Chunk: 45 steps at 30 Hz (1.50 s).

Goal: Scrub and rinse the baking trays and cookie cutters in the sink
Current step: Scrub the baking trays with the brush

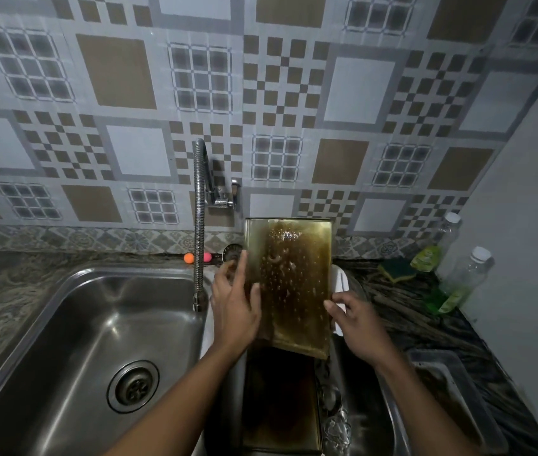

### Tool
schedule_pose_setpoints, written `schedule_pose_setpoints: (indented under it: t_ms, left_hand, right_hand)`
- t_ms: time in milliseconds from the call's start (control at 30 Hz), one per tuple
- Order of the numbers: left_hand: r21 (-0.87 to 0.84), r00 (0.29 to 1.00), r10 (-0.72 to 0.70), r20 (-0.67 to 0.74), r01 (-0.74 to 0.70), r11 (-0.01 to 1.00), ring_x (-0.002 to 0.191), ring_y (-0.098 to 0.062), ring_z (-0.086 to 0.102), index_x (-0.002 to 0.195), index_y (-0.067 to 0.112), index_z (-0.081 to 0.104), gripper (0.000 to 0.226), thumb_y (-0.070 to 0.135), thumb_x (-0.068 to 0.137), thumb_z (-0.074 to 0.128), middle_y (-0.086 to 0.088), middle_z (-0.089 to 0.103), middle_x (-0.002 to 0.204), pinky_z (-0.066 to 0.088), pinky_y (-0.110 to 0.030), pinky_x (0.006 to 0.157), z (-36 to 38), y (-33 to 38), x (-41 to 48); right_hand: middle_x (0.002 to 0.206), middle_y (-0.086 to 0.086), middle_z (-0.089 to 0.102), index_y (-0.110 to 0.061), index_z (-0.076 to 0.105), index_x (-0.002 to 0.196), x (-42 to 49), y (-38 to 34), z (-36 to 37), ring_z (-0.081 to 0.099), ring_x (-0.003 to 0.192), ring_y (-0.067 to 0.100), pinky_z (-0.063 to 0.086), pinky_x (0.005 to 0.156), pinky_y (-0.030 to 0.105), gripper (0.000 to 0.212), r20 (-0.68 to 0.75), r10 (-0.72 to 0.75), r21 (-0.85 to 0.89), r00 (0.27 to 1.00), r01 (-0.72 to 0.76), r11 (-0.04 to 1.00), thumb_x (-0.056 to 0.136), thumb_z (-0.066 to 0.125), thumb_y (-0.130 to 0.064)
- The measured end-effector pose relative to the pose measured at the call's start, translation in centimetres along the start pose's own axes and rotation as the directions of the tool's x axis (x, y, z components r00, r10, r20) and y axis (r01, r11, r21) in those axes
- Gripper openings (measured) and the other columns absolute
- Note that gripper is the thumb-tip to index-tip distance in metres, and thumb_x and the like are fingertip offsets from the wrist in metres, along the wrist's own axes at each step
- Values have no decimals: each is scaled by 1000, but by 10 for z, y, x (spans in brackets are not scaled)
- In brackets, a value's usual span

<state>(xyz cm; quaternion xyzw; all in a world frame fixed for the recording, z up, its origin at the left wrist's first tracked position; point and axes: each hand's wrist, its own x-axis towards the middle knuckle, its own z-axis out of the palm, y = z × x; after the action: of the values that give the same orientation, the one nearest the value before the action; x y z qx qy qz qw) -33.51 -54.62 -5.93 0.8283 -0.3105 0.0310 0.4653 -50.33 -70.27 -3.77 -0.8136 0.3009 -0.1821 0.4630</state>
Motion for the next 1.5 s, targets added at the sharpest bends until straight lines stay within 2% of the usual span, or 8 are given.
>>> schedule_pose_setpoints:
  t_ms: [367, 567, 700, 800, 867, 1133, 1333, 1500]
  left_hand:
    - [-301, 939, 159, 304, -64, 952, 146, 1, -5, 147, 49, 29, 50, 38, 101, 45, 2, 6, 164, 15, -32, 118, 10, 63, -9]
    - [-472, 983, 50, 176, 39, 881, 144, -2, 26, 145, 41, 35, 48, 33, 99, 45, 14, 37, 153, 28, -42, 119, 8, 61, -9]
    - [-598, 973, -130, 190, 220, 770, 126, -39, 50, 138, 52, 42, 53, 27, 94, 56, -18, 56, 135, 45, -56, 103, 7, 56, -7]
    - [-589, 974, -152, 167, 222, 777, 123, -19, 57, 141, 42, 42, 66, 5, 90, 60, 0, 56, 140, 47, -42, 104, 5, 48, -6]
    - [-581, 971, -170, 166, 236, 779, 124, 8, 50, 142, 32, 44, 68, -6, 88, 58, 6, 51, 143, 41, -20, 108, 4, 39, -5]
    - [-576, 942, -234, 242, 334, 747, 103, 25, 50, 142, 22, 45, 54, -6, 96, 50, 13, 50, 132, 41, 3, 82, 16, 6, -20]
    - [-579, 908, -298, 294, 417, 700, 113, -1, 59, 143, 23, 42, 55, -5, 96, 49, 3, 60, 129, 49, -27, 98, 36, -6, -37]
    - [-552, 900, -325, 291, 436, 711, 109, 1, 61, 143, 24, 43, 57, -5, 95, 53, 4, 63, 125, 50, -18, 91, 45, -14, -42]
  right_hand:
    - [148, 0, 34, -22, 57, 121, -6, -11, 41, 50, 123, 28, 49, 95, 46, 33, -89, -226, -411, 970, 170, 895, 90, 46, -27]
    - [141, -3, 39, -21, 61, 118, -11, -24, 48, 56, 114, 27, 51, 86, 40, 32, -64, -277, -433, 959, 223, 874, 91, 51, -35]
    - [130, -10, 47, -24, 65, 108, -15, -31, 49, 57, 105, 10, 51, 83, 33, 39, -65, -309, -287, 949, 278, 916, 89, 43, -50]
    - [110, -9, 50, -28, 62, 94, -17, -29, 41, 56, 96, 7, 49, 76, 28, 16, -112, -319, -212, 941, 291, 933, 90, 49, -36]
    - [103, -8, 51, -29, 60, 91, -17, -19, 28, 56, 93, 9, 50, 77, 33, 8, -158, -300, -202, 941, 267, 942, 90, 52, -27]
    - [127, 4, 60, -18, 54, 127, -52, 61, -75, 56, 111, 20, 39, 89, 25, 36, -401, -75, -231, 913, -21, 973, 95, 46, -33]
    - [125, 13, 63, -12, 60, 126, -99, 135, -117, 58, 112, 31, 44, 90, 34, 34, -477, 107, -328, 872, -290, 899, 98, 50, -30]
    - [122, 11, 65, -13, 64, 121, -105, 171, -107, 60, 110, 30, 47, 91, 35, 28, -445, 212, -330, 870, -379, 865, 96, 54, -22]
